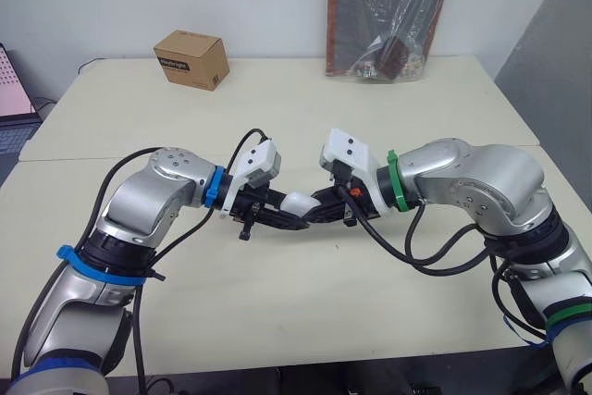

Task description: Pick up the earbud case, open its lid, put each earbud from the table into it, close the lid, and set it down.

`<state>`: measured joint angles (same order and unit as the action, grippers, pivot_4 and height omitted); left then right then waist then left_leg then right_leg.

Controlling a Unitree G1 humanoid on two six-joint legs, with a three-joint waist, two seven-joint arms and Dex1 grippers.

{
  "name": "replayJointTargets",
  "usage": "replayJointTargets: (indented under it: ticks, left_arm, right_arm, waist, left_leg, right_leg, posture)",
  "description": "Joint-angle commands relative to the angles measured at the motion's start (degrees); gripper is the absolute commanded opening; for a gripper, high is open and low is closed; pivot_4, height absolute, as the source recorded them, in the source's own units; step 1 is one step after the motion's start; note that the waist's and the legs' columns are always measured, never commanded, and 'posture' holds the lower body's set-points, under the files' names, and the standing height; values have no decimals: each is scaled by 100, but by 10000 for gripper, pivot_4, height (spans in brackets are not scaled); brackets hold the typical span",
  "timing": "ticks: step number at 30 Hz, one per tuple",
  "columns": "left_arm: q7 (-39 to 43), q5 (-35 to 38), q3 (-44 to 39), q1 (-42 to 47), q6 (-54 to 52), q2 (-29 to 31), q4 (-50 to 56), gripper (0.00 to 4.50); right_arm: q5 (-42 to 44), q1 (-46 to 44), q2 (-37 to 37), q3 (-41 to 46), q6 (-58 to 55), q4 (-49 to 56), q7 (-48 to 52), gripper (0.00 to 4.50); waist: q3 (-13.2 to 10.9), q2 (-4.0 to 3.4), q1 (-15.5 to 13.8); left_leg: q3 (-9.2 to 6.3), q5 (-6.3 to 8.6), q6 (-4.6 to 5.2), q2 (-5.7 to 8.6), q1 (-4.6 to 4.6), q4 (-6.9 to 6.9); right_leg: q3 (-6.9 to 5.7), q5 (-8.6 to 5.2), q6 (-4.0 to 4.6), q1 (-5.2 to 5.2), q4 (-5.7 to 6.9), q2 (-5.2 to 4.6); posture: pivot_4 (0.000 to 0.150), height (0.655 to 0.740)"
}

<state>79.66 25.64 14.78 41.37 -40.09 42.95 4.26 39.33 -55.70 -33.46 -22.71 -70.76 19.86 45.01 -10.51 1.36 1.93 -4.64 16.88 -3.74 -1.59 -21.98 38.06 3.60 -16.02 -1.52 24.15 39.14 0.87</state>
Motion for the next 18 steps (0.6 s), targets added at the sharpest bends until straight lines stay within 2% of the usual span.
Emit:
replayJointTargets:
  ticks: [1, 15, 18]
  left_arm:
    - [43, 145, -116, 164, -33, -26, 252, 7707]
    - [-218, -30, -158, 65, 156, -126, 285, 7707]
    - [-337, -36, -216, -3, 192, -159, 308, 7707]
  right_arm:
    - [-40, -138, 86, 136, 3, 33, 32, 7403]
    - [-111, -159, 156, 158, -33, -46, 220, 7403]
    - [-29, -144, 139, 246, -6, 73, 357, 17990]
  waist:
    - [0, 0, 0]
    - [0, 0, -1]
    - [0, 0, -2]
  left_leg:
    - [0, 0, 0, 0, 0, 1]
    - [0, 0, 0, 0, 1, 3]
    - [0, 0, 0, 0, 0, 5]
  right_leg:
    - [0, 0, 0, 0, 0, 0]
    - [0, 0, 1, 0, 5, 0]
    - [0, 0, 1, 0, 7, 0]
  posture:
    - [1500, 7400]
    - [1500, 7400]
    - [1500, 7400]
